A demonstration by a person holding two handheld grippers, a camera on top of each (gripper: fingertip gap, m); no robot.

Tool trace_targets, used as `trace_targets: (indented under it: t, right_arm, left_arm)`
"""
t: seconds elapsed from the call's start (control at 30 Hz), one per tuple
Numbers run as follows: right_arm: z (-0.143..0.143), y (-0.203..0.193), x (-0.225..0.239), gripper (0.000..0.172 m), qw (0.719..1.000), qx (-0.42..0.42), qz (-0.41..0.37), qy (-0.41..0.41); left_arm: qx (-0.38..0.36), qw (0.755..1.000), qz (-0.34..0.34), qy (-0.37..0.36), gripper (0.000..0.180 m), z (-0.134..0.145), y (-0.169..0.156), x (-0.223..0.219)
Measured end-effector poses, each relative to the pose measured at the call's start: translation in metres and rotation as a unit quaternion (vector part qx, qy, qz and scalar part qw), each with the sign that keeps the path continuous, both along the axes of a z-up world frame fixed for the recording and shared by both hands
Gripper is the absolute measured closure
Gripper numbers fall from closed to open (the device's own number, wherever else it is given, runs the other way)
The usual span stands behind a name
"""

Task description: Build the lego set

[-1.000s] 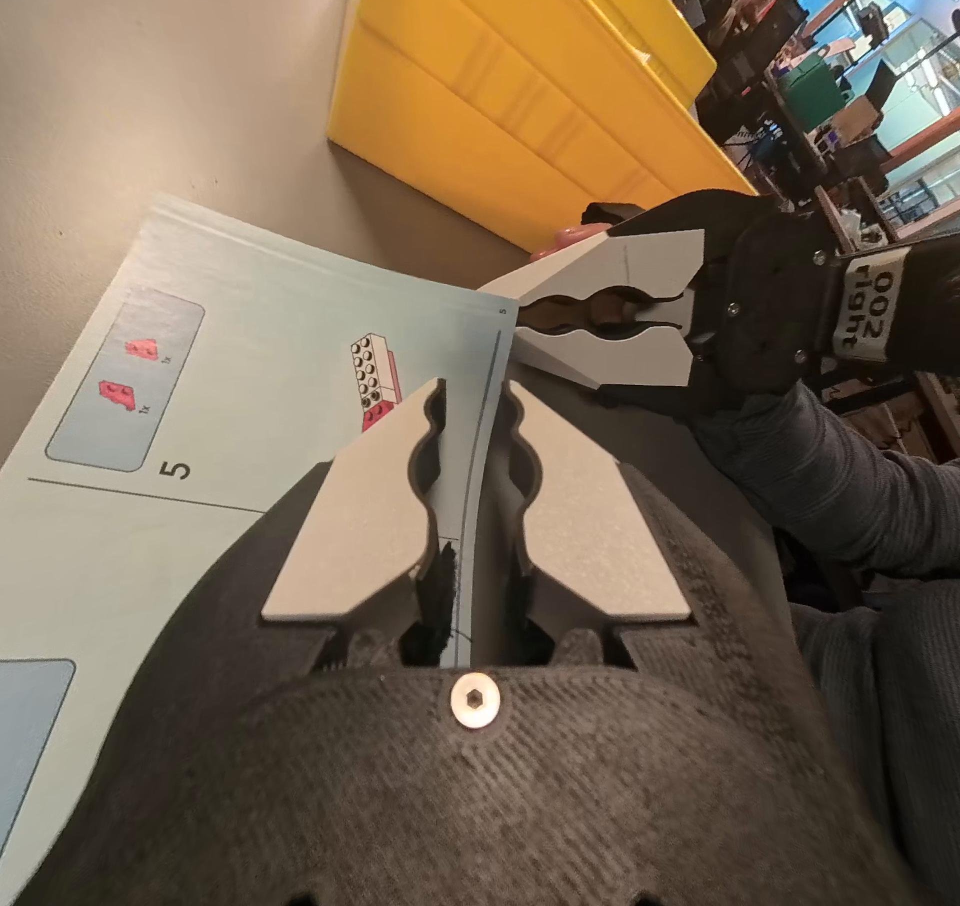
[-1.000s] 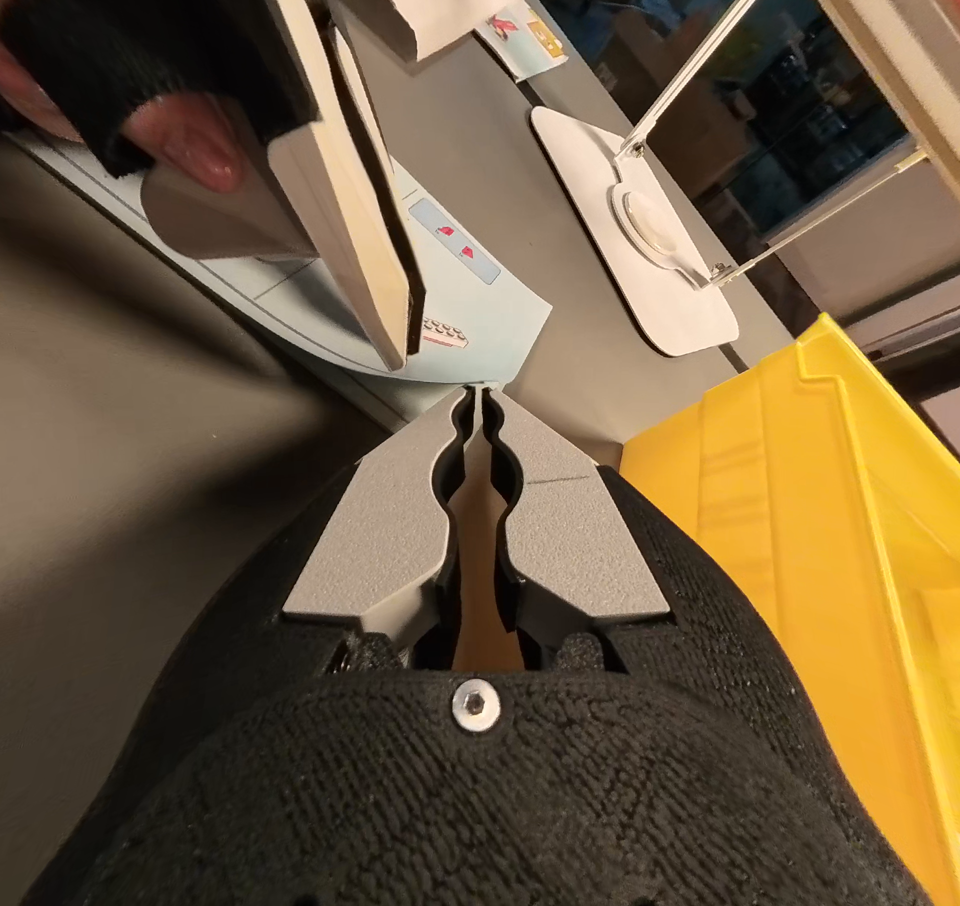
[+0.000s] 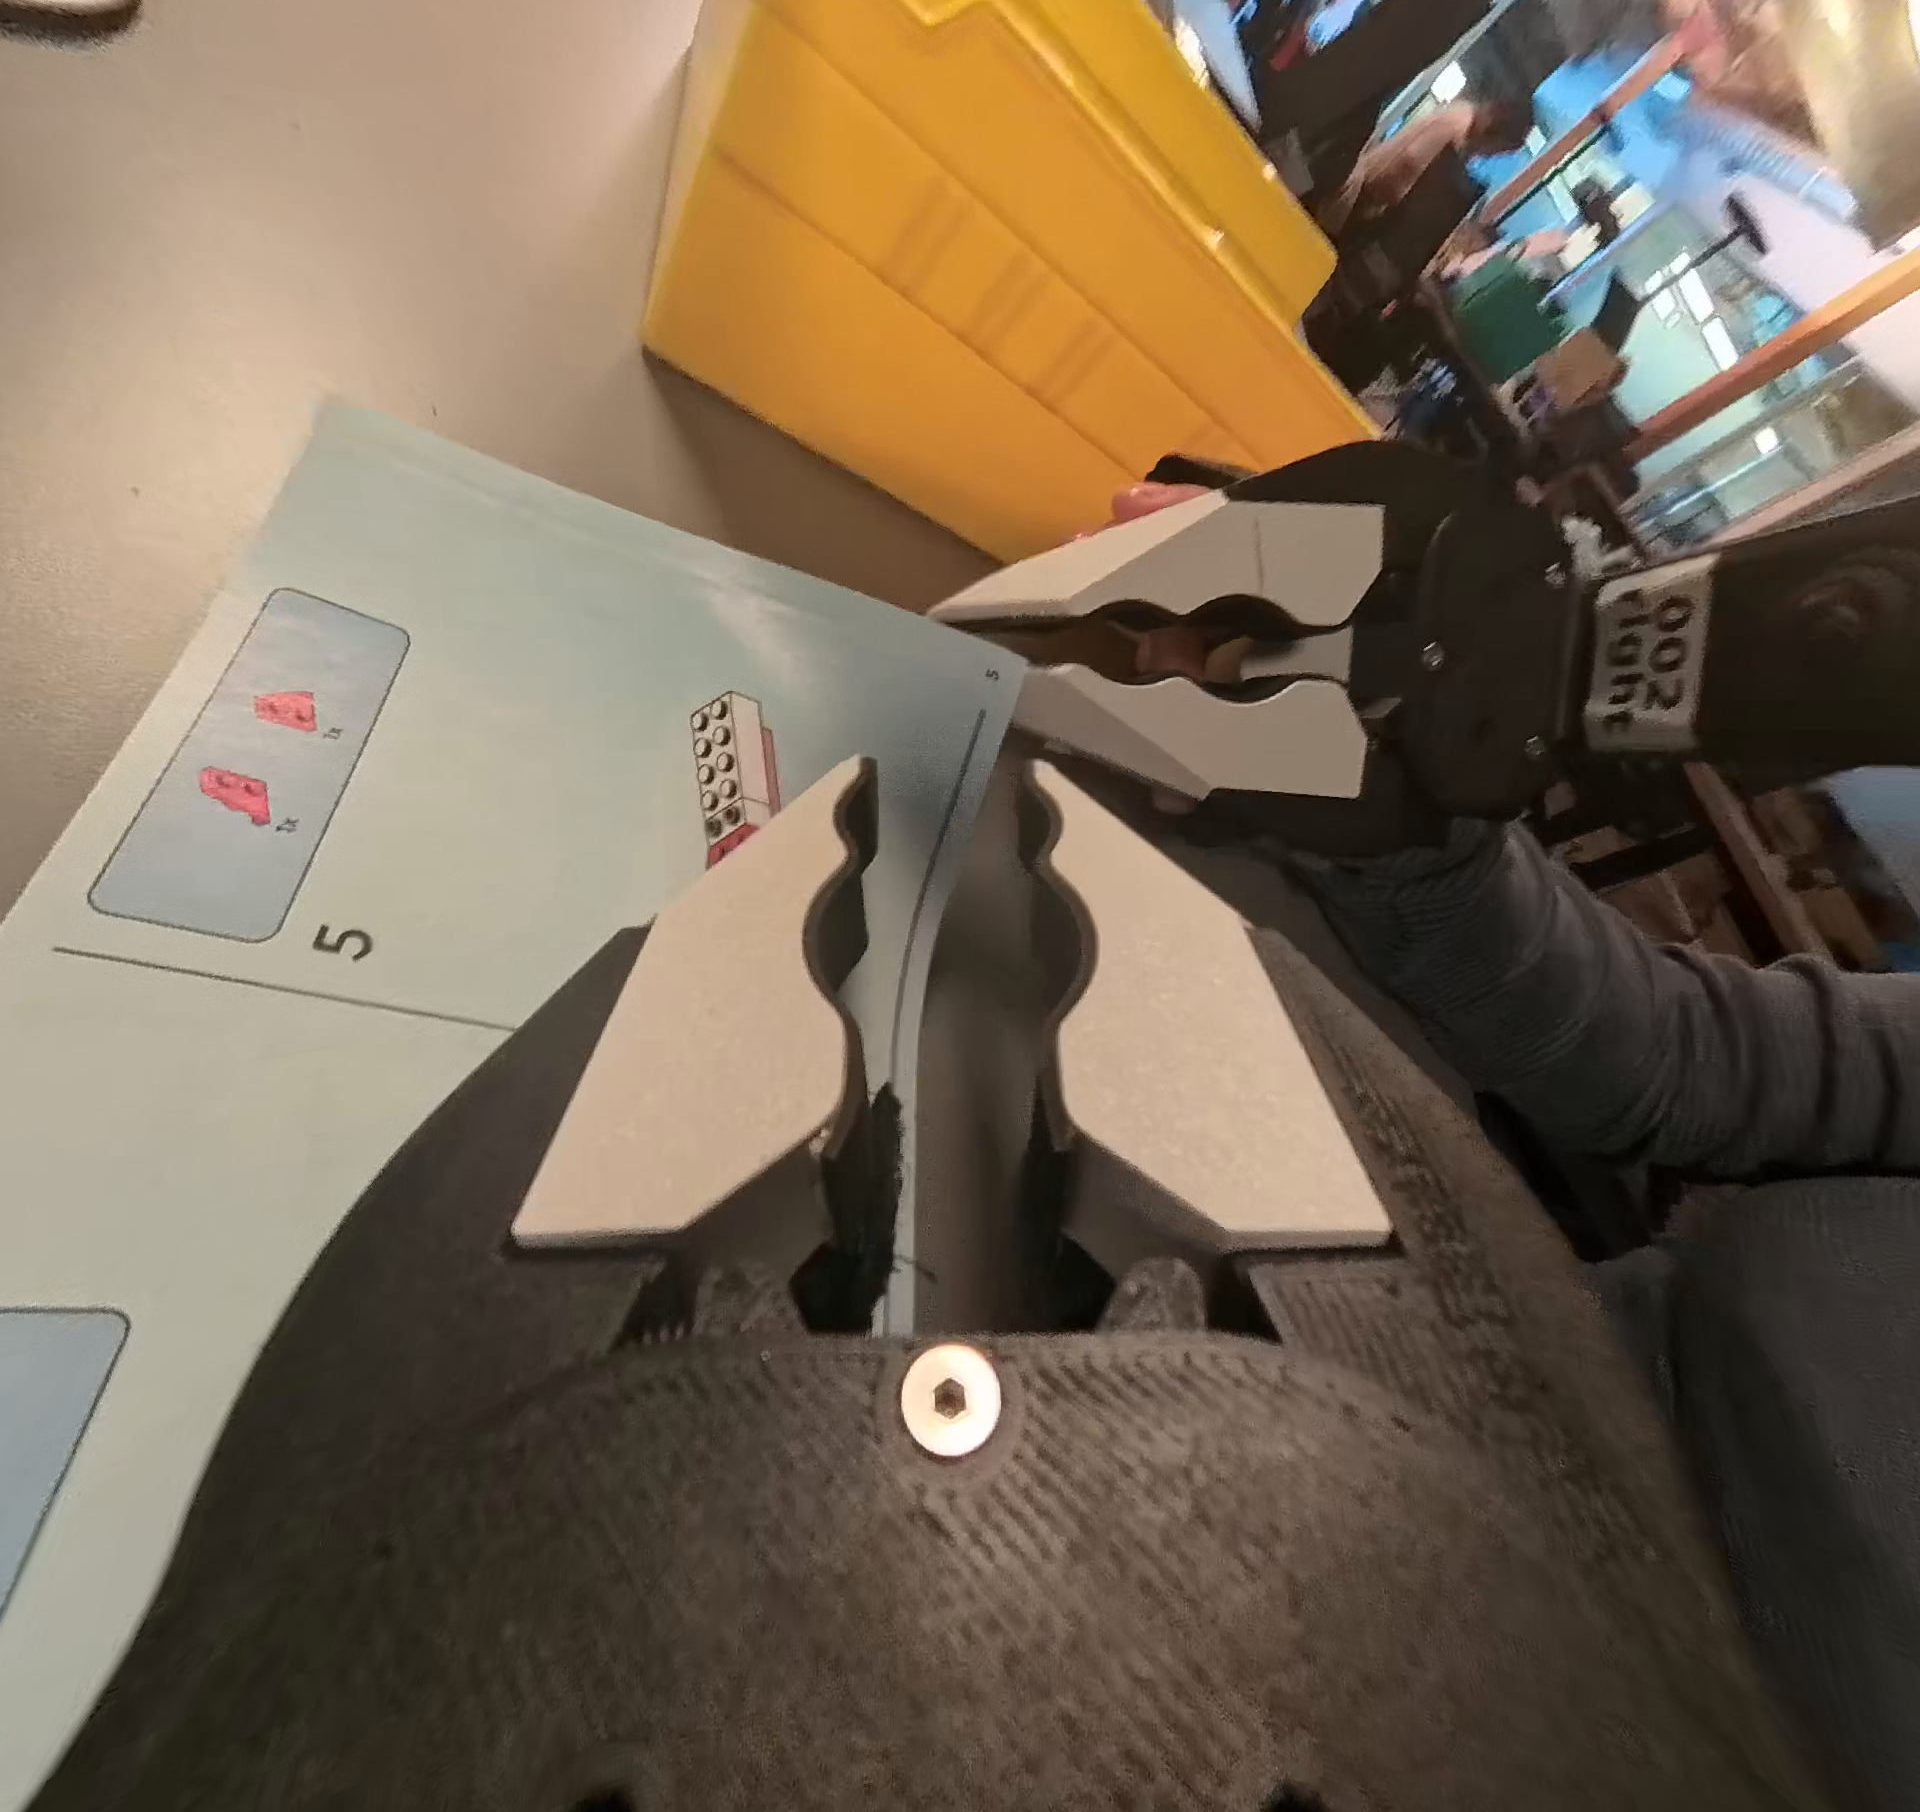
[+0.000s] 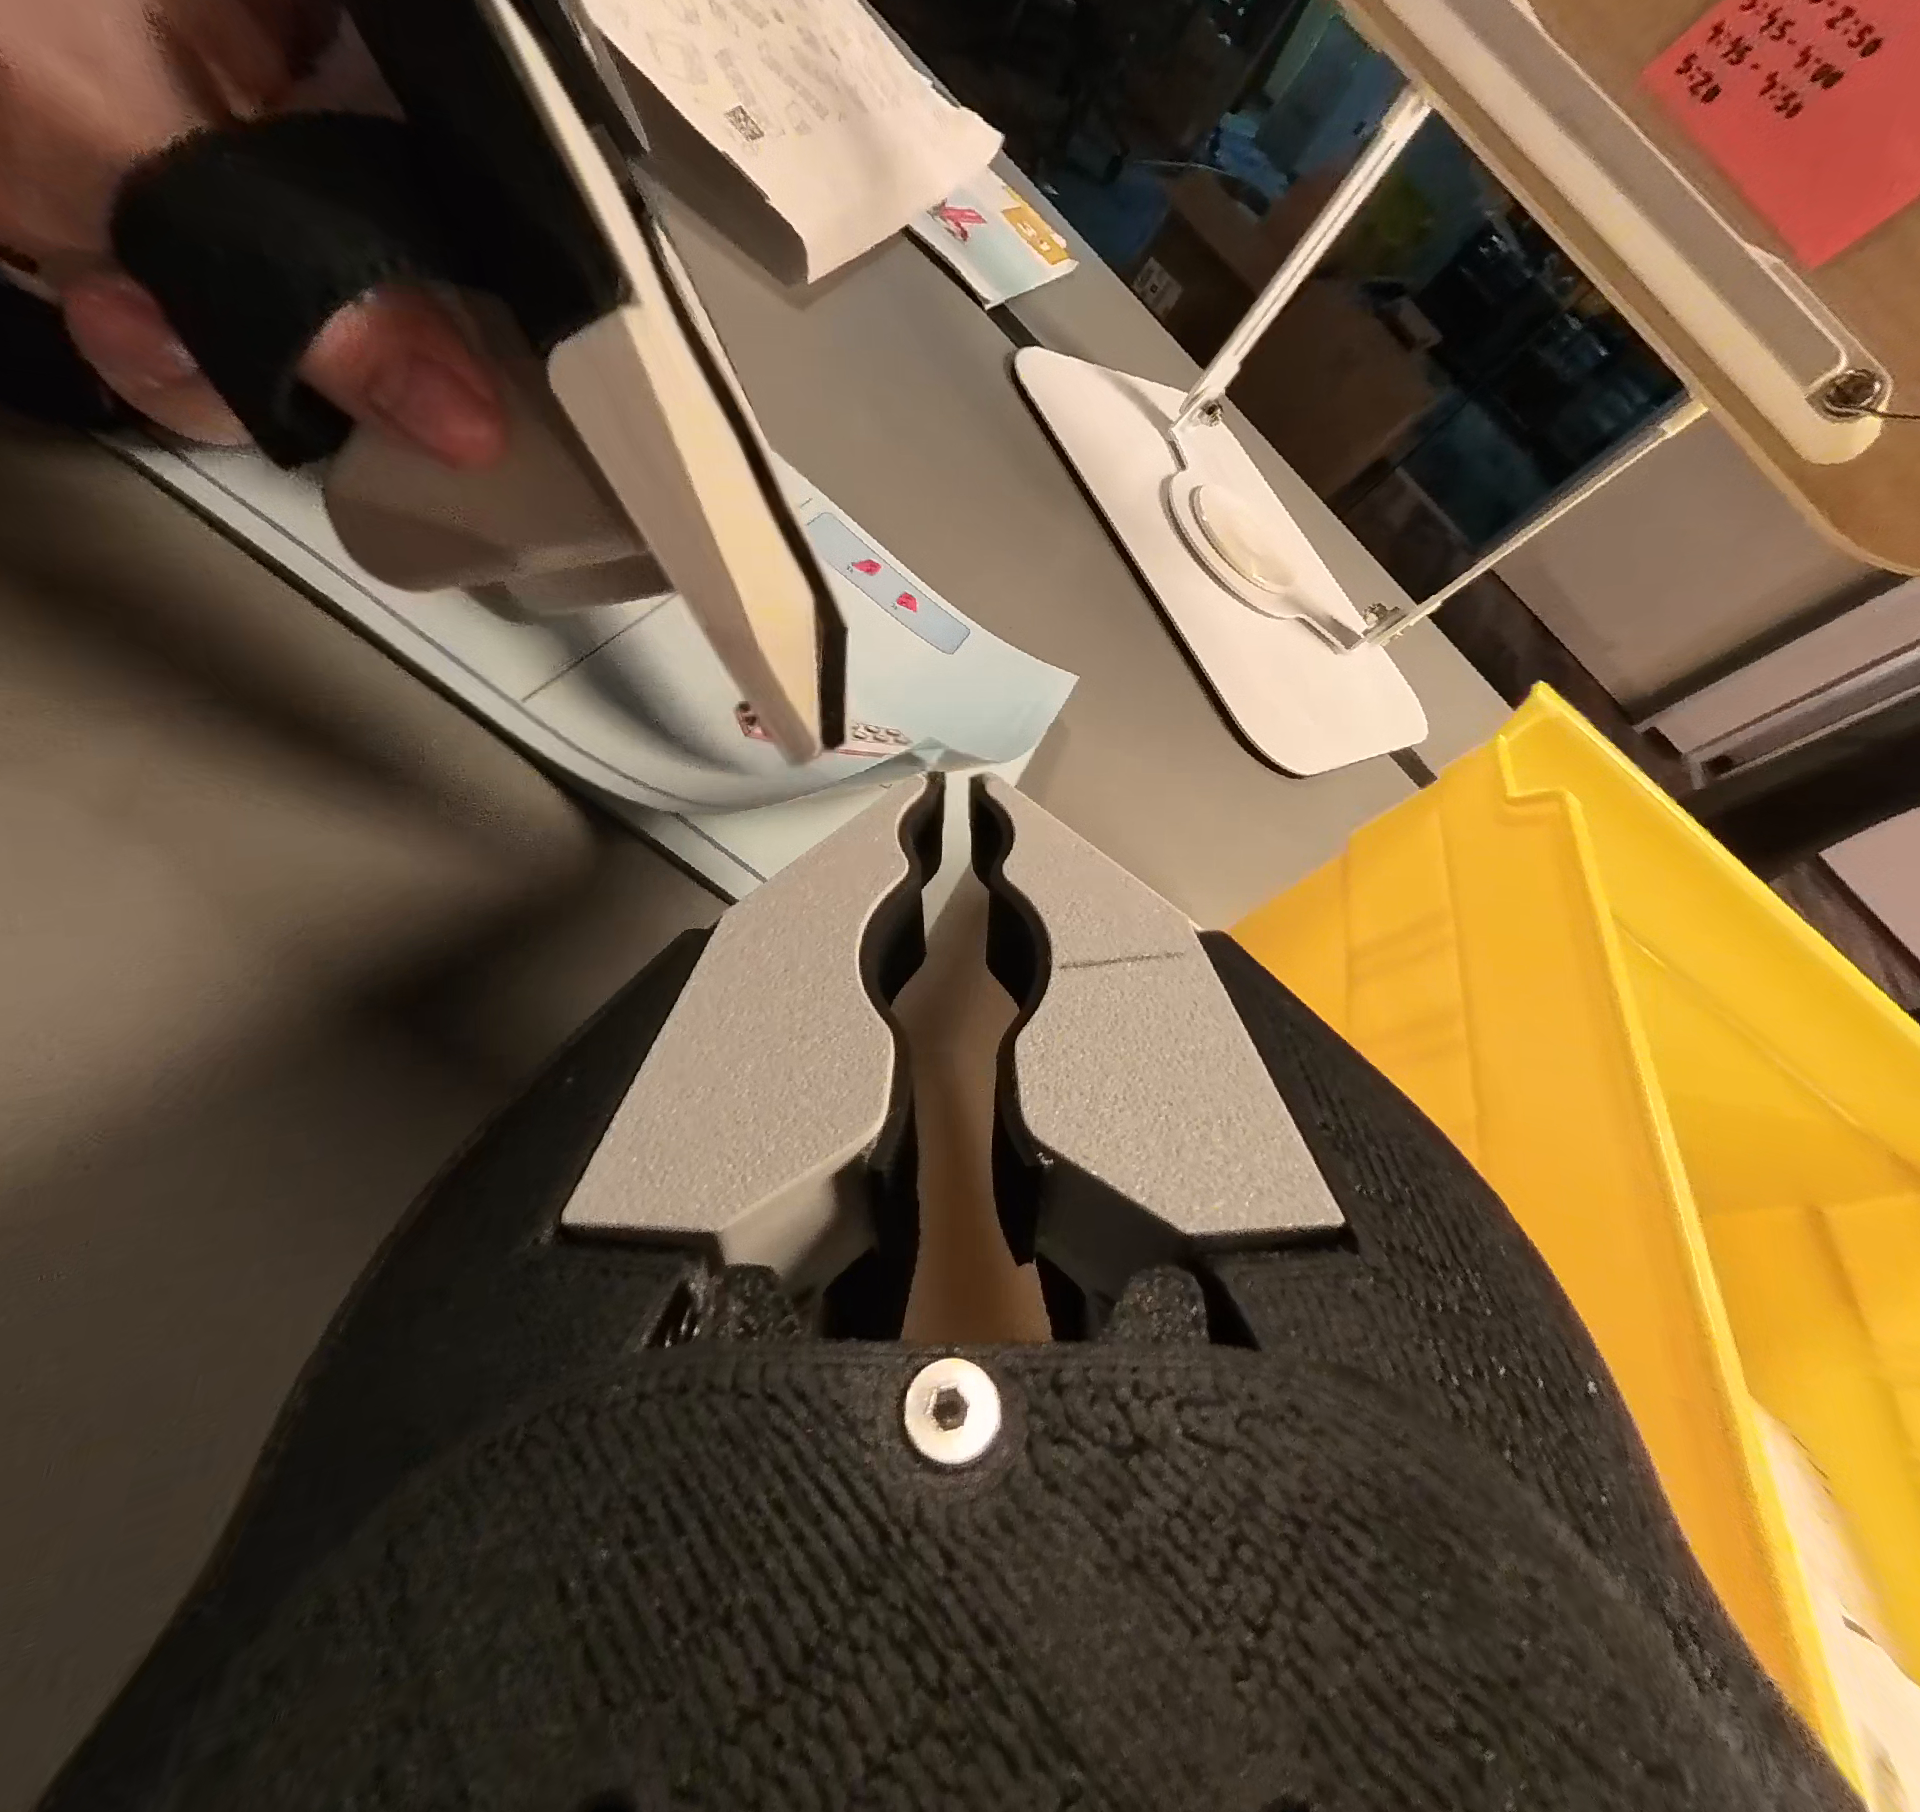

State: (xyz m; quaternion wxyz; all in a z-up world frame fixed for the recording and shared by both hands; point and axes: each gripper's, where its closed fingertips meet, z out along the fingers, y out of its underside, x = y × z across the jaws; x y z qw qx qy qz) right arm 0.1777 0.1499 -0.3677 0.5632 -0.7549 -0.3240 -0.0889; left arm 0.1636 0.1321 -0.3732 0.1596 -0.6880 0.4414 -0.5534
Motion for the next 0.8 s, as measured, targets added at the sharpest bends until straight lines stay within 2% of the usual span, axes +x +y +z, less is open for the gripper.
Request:
trace_targets:
  t: [0.13, 0.4, 0.6, 0.8]
  right_arm:
    - [-0.002, 0.0, -0.002, 0.169, 1.0, -0.002, 0.005, -0.004]
    - [-0.003, 0.0, -0.007, 0.169, 1.0, -0.001, 0.013, -0.014]
    - [0.003, 0.002, -0.008, 0.169, 1.0, 0.024, 0.012, -0.009]
    - [0.013, 0.004, -0.012, 0.166, 0.996, 0.08, 0.015, -0.027]
  left_arm:
    - [-0.003, 0.999, 0.029, -0.043, 0.154, 0.013, 0.007, -0.002]
    - [0.002, 0.995, 0.055, -0.081, 0.153, 0.029, 0.013, 0.0]
    - [0.071, 0.992, 0.069, -0.079, 0.151, 0.035, 0.016, 0.005]
    - [0.103, 0.986, 0.066, -0.115, 0.154, 0.044, 0.011, 0.003]
